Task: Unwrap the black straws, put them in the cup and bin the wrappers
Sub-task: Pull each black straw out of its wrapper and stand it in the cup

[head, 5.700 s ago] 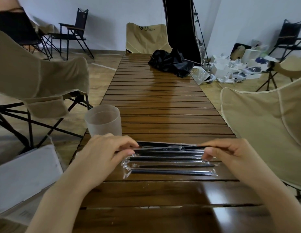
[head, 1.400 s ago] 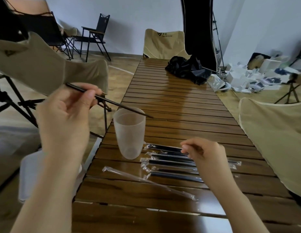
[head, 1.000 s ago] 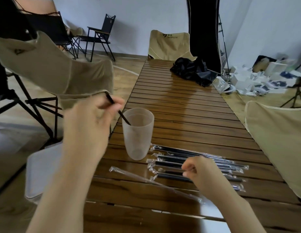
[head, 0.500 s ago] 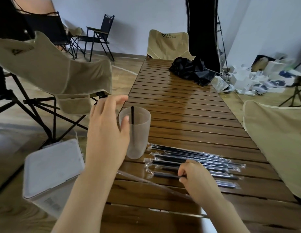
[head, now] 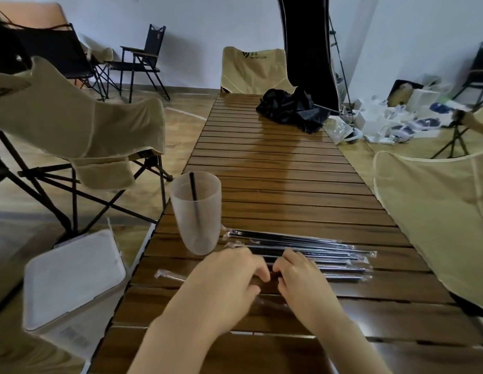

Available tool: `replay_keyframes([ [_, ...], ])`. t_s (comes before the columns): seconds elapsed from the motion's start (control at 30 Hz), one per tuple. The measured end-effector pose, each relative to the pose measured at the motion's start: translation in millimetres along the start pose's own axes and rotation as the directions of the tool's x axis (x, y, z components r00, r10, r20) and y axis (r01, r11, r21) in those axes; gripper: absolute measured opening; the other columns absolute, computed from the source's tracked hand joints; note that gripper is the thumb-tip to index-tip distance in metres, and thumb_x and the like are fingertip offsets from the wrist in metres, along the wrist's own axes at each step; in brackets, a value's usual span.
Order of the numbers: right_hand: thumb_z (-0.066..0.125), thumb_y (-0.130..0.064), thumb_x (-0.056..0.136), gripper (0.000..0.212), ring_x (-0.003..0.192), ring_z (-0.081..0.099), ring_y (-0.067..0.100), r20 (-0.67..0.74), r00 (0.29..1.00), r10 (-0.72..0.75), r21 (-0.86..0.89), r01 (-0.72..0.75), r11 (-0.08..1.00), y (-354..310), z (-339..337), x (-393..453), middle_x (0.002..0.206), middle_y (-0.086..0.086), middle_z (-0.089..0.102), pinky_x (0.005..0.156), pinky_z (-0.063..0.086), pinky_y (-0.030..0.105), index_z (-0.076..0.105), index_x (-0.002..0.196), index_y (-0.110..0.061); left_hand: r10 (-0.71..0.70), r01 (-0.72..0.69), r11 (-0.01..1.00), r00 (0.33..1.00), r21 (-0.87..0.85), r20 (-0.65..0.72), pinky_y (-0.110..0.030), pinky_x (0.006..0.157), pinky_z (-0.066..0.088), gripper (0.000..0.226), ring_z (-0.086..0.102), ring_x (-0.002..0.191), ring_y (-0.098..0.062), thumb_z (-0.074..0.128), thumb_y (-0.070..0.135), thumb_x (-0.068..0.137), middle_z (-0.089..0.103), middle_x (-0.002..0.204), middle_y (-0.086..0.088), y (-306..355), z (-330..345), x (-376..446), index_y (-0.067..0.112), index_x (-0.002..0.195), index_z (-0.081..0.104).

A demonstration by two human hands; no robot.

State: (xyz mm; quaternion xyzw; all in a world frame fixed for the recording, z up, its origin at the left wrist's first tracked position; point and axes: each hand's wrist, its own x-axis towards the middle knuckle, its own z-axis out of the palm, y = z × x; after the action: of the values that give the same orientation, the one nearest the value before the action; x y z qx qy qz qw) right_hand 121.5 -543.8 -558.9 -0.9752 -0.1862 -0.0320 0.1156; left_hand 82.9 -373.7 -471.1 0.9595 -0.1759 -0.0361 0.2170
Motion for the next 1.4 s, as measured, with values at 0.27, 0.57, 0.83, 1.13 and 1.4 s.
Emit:
replay_keyframes([
  [0.27, 0.076, -0.018, 0.075, 0.045, 0.097, 0.057, 0.013, -0.073, 0.997, -0.030, -0.098, 0.023, 0.995, -2, -13, -2, 0.104, -0.007, 0.058, 0.091, 0.045, 0.033, 0.063, 0.117, -0.027, -0.099, 0.099, 0.995, 0.986, -0.008, -0.137, -0.024, 0.100, 0.046, 0.033, 0.050, 0.117, 0.004, 0.059, 0.033, 0.094, 0.053, 0.131, 0.021, -16, -4, 4, 0.043, 0.125, 0.053],
  [0.57, 0.068, -0.021, 0.084, 0.013, 0.080, 0.062, 0.011, -0.229, 0.947, -0.224, 0.033, 0.238, 0.971, -9, -61, -1, 0.091, -0.009, 0.064, 0.074, 0.045, 0.030, 0.067, 0.096, -0.025, -0.046, 0.045, 0.999, 0.996, -0.011, -0.079, -0.016, 0.080, 0.047, 0.020, 0.059, 0.090, 0.002, 0.045, 0.040, 0.099, 0.065, 0.097, 0.017, -24, -8, 7, 0.041, 0.111, 0.060],
  [0.83, 0.064, -0.026, 0.086, 0.014, 0.079, 0.055, -0.011, -0.114, 0.993, -0.023, 0.154, 0.041, 0.987, 58, -82, -13, 0.087, -0.022, 0.063, 0.077, 0.049, 0.017, 0.069, 0.096, -0.034, -0.153, 0.158, 0.987, 0.980, 0.037, -0.126, -0.015, 0.074, 0.042, 0.013, 0.054, 0.079, 0.010, 0.049, 0.040, 0.096, 0.061, 0.078, 0.021, -62, -30, -4, 0.043, 0.091, 0.060],
  [1.13, 0.068, -0.018, 0.083, 0.017, 0.085, 0.057, -0.007, -0.084, 0.996, -0.002, 0.221, 0.021, 0.975, 60, -82, -12, 0.074, -0.026, 0.061, 0.068, 0.040, 0.004, 0.071, 0.080, -0.034, -0.063, 0.083, 0.992, 0.980, 0.098, -0.191, -0.010, 0.073, 0.044, 0.015, 0.061, 0.076, 0.006, 0.058, 0.042, 0.090, 0.066, 0.070, 0.021, -67, -33, -2, 0.038, 0.087, 0.072],
  [1.4, 0.071, -0.015, 0.081, 0.016, 0.079, 0.060, -0.001, -0.080, 0.997, 0.001, 0.331, 0.026, 0.943, 44, -85, -15, 0.069, -0.019, 0.066, 0.070, 0.046, 0.016, 0.076, 0.073, -0.028, 0.004, 0.004, 0.999, 0.982, 0.037, -0.191, -0.006, 0.068, 0.040, 0.019, 0.061, 0.077, 0.008, 0.056, 0.047, 0.086, 0.065, 0.067, 0.021, -65, -32, 1, 0.038, 0.084, 0.073],
])
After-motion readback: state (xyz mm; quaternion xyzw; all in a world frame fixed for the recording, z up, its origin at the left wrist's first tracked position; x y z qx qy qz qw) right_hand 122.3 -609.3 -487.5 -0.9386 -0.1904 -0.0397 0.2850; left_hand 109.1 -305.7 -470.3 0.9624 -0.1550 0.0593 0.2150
